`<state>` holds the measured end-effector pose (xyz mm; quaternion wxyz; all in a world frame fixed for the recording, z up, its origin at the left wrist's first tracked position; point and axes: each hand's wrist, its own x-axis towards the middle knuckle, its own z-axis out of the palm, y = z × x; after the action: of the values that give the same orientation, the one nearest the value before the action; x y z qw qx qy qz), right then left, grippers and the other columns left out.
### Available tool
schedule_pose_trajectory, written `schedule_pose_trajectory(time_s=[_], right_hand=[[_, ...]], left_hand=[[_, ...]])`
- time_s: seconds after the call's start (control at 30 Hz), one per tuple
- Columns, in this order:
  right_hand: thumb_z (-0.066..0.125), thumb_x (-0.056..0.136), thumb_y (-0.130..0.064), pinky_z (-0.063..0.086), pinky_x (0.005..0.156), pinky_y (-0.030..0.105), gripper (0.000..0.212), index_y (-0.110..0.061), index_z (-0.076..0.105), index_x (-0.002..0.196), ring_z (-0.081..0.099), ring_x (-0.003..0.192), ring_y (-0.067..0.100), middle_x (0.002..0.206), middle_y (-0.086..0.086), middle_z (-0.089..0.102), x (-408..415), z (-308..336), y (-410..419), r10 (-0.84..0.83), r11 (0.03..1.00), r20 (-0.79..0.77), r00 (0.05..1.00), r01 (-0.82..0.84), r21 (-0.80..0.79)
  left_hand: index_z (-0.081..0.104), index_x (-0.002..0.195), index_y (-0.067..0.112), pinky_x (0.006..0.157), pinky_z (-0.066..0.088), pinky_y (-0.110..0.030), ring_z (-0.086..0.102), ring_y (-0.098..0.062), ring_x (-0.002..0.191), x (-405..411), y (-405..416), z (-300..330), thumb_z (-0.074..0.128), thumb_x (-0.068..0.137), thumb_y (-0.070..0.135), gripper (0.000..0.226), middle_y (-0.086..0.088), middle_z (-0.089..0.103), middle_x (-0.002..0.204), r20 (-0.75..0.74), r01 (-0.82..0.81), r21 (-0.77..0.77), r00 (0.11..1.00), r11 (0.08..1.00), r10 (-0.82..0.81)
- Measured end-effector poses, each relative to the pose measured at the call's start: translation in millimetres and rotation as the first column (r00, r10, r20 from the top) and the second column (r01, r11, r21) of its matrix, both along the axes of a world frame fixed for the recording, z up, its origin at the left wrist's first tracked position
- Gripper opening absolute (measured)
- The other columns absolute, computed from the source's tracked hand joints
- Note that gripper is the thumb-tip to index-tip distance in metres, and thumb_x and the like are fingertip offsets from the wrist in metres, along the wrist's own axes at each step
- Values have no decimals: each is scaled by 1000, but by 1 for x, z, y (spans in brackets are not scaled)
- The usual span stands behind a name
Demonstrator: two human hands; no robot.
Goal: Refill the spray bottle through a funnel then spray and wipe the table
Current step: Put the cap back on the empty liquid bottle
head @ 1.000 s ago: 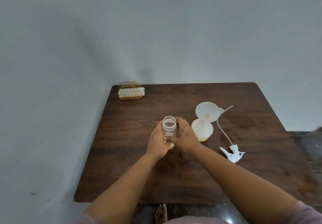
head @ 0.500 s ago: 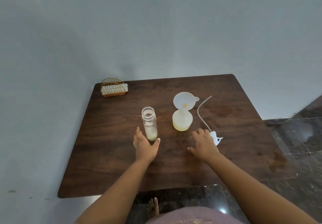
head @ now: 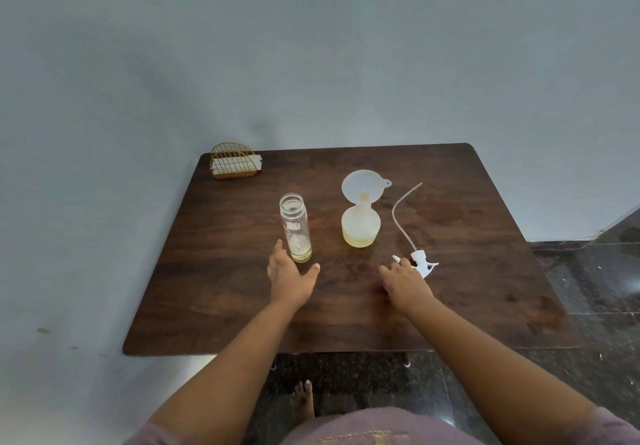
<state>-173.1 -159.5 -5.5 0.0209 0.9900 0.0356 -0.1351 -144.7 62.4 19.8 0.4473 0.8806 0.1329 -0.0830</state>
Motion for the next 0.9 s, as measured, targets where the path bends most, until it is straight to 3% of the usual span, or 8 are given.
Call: schedule_pose_trajectory(time_s=[0.4, 0.53, 0.63, 0.7, 0.73, 0.8, 0.9], right_hand=[[56, 86, -8, 41, 91, 33, 29, -10, 49, 114, 43, 116, 27, 124, 11, 45, 3, -6, -2, 81, 997, -26, 996, -81, 4], [56, 88, -9, 48, 90, 35, 28, -9, 50, 115, 49, 110, 26, 124, 10, 41, 8, -1, 8, 46, 993, -112, 993, -33, 117], [62, 88, -27, 45, 88, 30, 37, -13, 51, 120, 51, 107, 23, 123, 7, 39, 11, 7, 15, -77, 946, -131, 988, 114, 303], [67, 83, -34, 42, 84, 25, 45, -17, 52, 122, 52, 102, 20, 120, 6, 44, 15, 18, 20, -189, 830, -174, 966, 252, 497], [71, 80, -33, 42, 82, 25, 44, -19, 55, 119, 54, 99, 18, 117, 5, 50, 18, 25, 23, -240, 725, -215, 947, 322, 609], [76, 76, -30, 49, 78, 26, 37, -20, 59, 107, 60, 94, 17, 108, 3, 61, 25, 38, 32, -305, 459, -325, 895, 437, 774], [76, 79, -19, 56, 80, 29, 36, -10, 56, 107, 65, 98, 23, 112, 13, 62, 38, 59, 49, -235, -1, -559, 796, 574, 819]], left_hand=[[10, 153, 13, 115, 22, -36, 21, -25, 144, -8, 4, 4, 72, 85, 28, 94, -7, 29, 155, 15, -22, -3, 1000, 1000, 22], [10, 153, 13, 114, 24, -36, 22, -24, 144, -10, 8, 9, 72, 85, 28, 93, -6, 28, 154, 24, -33, -5, 999, 999, 34], [10, 153, 14, 114, 25, -36, 23, -24, 143, -12, 13, 13, 72, 85, 28, 94, -6, 27, 154, 37, -36, -4, 999, 999, 37], [11, 153, 14, 113, 25, -36, 23, -24, 144, -10, 17, 18, 73, 84, 29, 95, -7, 27, 155, 54, -38, -1, 998, 999, 38], [11, 153, 14, 113, 25, -37, 23, -25, 144, -9, 20, 20, 74, 83, 29, 95, -7, 27, 155, 63, -42, -3, 997, 999, 42], [13, 153, 14, 113, 25, -37, 23, -26, 144, -3, 24, 24, 74, 83, 29, 94, -8, 27, 154, 79, -52, -9, 996, 999, 52], [18, 152, 14, 112, 26, -34, 27, -27, 142, 7, 27, 28, 74, 83, 27, 90, -10, 31, 152, 102, -60, -4, 993, 998, 60]])
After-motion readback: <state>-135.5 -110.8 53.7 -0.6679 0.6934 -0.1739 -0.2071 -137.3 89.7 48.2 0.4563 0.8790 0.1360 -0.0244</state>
